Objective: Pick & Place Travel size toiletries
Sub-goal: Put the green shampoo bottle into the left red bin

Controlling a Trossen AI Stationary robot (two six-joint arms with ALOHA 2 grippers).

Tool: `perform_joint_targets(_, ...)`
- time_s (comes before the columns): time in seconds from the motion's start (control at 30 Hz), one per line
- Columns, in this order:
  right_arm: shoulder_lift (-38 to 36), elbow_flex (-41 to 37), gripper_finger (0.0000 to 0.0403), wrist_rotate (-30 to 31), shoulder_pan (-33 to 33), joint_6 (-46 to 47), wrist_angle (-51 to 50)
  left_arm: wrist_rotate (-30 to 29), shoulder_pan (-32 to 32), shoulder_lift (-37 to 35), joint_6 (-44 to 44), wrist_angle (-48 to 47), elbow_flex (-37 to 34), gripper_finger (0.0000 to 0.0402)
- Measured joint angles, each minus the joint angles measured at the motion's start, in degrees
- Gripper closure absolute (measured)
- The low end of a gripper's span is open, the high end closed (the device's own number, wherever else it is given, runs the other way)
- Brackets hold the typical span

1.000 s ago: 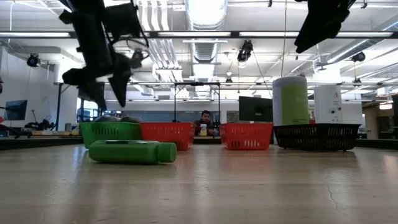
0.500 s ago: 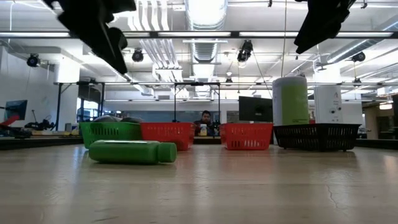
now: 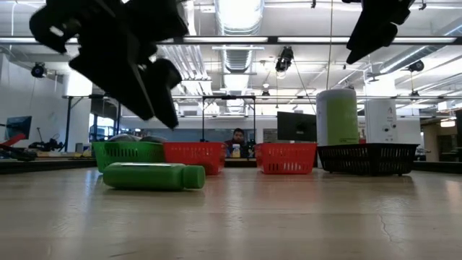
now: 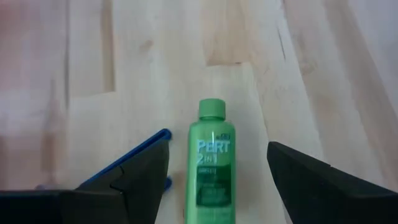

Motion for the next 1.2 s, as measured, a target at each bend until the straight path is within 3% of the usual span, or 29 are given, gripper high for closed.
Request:
perform_joint_targets(0.13, 0.00, 0.00, 0.0071, -2.59, 0.00, 0.25, -0.04, 1.03, 0.00, 3.40, 0.00, 1.63, 0.00, 0.0124)
perform_joint_targets(0.53, 0.00, 0.00, 0.0042, -2.80, 0.00, 0.85, -0.22, 3.59, 0.31, 9.01, -0.43, 3.20, 0.00, 0.0124)
perform_joint_targets(0.9, 0.00, 0.00, 0.0067, -2.80, 0.00, 0.83, -0.20, 3.78, 0.45, 10.37, -0.96, 3.01, 0.00, 0.0126)
perform_joint_targets(1.2, 0.00, 0.00, 0.0094, -2.80, -0.02, 0.64, -0.20, 3.76, 0.50, 10.37, -1.63, 3.01, 0.00, 0.0192)
